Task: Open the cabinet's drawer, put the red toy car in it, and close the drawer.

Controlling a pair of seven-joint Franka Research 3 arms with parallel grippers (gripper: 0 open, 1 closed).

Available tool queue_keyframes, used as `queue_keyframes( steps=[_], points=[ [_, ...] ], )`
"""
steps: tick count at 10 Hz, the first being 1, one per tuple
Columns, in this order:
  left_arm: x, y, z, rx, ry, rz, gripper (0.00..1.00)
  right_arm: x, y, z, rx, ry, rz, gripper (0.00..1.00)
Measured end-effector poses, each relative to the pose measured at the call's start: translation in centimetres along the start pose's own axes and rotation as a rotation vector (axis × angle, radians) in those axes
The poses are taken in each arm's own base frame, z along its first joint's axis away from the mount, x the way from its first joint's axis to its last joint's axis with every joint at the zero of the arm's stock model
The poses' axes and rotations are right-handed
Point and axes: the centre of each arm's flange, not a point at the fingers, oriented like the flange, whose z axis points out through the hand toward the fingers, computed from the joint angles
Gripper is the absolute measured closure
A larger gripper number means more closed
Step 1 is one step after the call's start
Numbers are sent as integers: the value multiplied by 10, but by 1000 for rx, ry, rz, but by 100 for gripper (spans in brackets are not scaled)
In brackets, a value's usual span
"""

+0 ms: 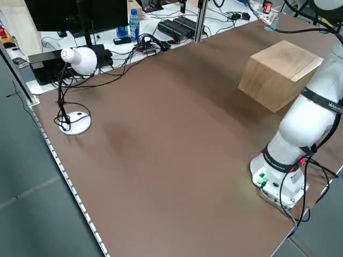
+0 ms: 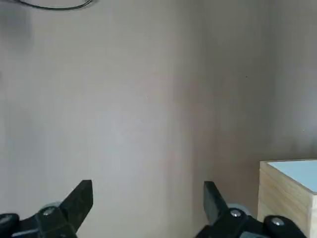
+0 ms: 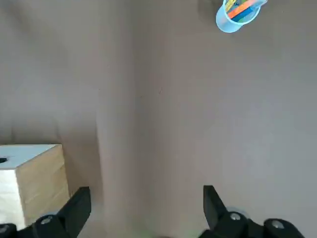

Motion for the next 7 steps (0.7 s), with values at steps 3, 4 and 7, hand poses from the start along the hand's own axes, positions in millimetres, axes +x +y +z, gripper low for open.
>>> queue_keyframes(
  steps=[3, 4, 7],
  points=[
    [1, -3, -1, 0, 8, -5, 1, 3, 5, 6, -46, 1, 6, 0],
    [1, -6, -2, 1, 14, -10, 1, 5, 4, 13, -46, 0, 4, 0],
    [2, -8, -2, 1, 19, -15, 1, 7, 2, 23, -48, -17, 0, 0]
  ],
)
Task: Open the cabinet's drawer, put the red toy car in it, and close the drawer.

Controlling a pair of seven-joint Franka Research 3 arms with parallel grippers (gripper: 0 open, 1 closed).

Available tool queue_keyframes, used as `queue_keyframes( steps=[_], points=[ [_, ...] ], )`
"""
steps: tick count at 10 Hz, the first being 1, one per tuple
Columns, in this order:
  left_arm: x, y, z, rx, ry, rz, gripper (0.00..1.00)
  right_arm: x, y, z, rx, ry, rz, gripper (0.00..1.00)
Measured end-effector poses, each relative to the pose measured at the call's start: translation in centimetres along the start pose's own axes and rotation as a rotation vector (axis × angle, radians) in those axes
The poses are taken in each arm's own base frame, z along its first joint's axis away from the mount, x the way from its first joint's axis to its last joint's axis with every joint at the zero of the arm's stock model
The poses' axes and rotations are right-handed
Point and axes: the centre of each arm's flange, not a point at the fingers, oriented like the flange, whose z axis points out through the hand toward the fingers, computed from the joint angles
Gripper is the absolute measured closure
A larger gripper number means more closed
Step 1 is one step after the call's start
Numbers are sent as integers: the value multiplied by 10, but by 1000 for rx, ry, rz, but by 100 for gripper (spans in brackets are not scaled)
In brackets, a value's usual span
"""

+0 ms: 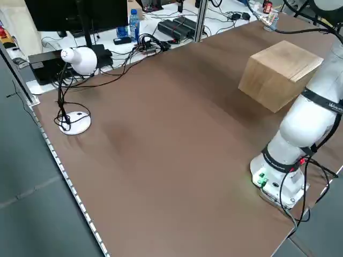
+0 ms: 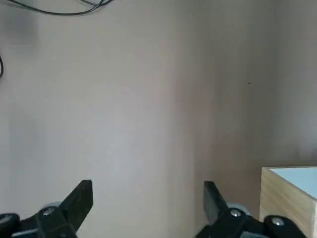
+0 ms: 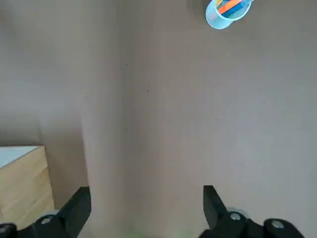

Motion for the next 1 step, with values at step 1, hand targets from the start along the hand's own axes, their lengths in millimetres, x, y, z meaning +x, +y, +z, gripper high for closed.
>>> queue_keyframes(
  steps=[1],
  points=[
    [0, -1, 0, 0, 1, -2, 1, 0, 0, 0, -2, 1, -1, 0]
  ],
)
